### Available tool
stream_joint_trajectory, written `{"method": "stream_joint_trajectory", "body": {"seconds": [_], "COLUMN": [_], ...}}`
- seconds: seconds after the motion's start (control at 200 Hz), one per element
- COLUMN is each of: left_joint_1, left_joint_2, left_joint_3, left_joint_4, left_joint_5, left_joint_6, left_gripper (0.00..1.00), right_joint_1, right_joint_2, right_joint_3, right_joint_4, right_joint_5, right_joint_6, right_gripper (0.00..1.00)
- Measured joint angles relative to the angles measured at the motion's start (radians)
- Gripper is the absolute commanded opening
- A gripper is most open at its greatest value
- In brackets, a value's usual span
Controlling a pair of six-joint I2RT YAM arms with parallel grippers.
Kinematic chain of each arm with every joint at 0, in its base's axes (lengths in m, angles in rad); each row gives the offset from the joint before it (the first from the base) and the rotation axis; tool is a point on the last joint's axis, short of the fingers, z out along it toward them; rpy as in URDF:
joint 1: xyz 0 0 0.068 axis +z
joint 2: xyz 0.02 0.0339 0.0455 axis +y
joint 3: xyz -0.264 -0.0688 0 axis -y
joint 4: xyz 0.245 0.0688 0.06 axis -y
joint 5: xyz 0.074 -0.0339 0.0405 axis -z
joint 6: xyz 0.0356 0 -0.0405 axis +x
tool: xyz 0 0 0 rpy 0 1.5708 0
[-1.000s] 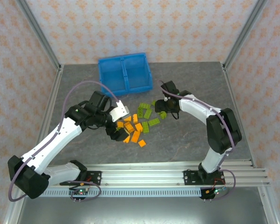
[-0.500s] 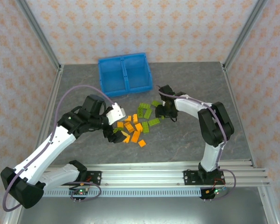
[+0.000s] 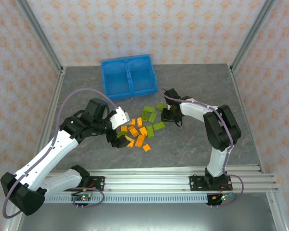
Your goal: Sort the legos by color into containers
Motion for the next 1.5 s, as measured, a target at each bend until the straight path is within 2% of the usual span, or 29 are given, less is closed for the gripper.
{"method": "stream_joint_trajectory", "body": {"seconds": [0.22, 0.345, 0.455, 0.581, 0.741, 0.911, 1.061, 1.246, 1.356, 1.496], "left_joint_1": [0.000, 0.000, 0.000, 0.000, 0.000, 0.000, 0.000, 0.000, 0.000, 0.000], "left_joint_2": [-0.003, -0.021, -0.075, -0.167, -0.228, -0.213, -0.191, -0.190, -0.190, -0.190], "left_joint_3": [0.000, -0.004, -0.035, -0.096, -0.140, -0.142, -0.142, -0.142, -0.142, -0.142], "left_joint_4": [0.004, 0.026, 0.072, 0.138, 0.195, 0.214, 0.214, 0.214, 0.214, 0.214], "left_joint_5": [0.000, -0.021, -0.089, -0.192, -0.290, -0.322, -0.324, -0.324, -0.324, -0.324], "left_joint_6": [0.000, -0.002, -0.012, -0.032, -0.047, -0.058, -0.061, -0.061, -0.061, -0.061], "left_gripper": [1.00, 1.00, 1.00, 1.00, 1.00, 1.00, 1.00, 1.00, 1.00, 1.00], "right_joint_1": [0.001, 0.026, 0.092, 0.147, 0.148, 0.146, 0.144, 0.132, 0.126, 0.116], "right_joint_2": [-0.120, -0.224, -0.272, -0.249, -0.035, 0.309, 0.559, 0.686, 0.703, 0.706], "right_joint_3": [-0.008, 0.015, 0.123, 0.277, 0.561, 0.906, 1.127, 1.189, 1.190, 1.197], "right_joint_4": [-0.001, -0.029, -0.043, 0.016, 0.089, 0.089, 0.042, -0.005, -0.020, -0.039], "right_joint_5": [0.009, 0.043, 0.073, 0.077, 0.114, 0.174, 0.232, 0.245, 0.243, 0.226], "right_joint_6": [0.005, 0.015, 0.016, 0.038, 0.056, 0.056, 0.056, 0.057, 0.060, 0.079], "right_gripper": [0.31, 0.30, 0.31, 0.31, 0.31, 0.32, 0.32, 0.35, 0.47, 0.51]}}
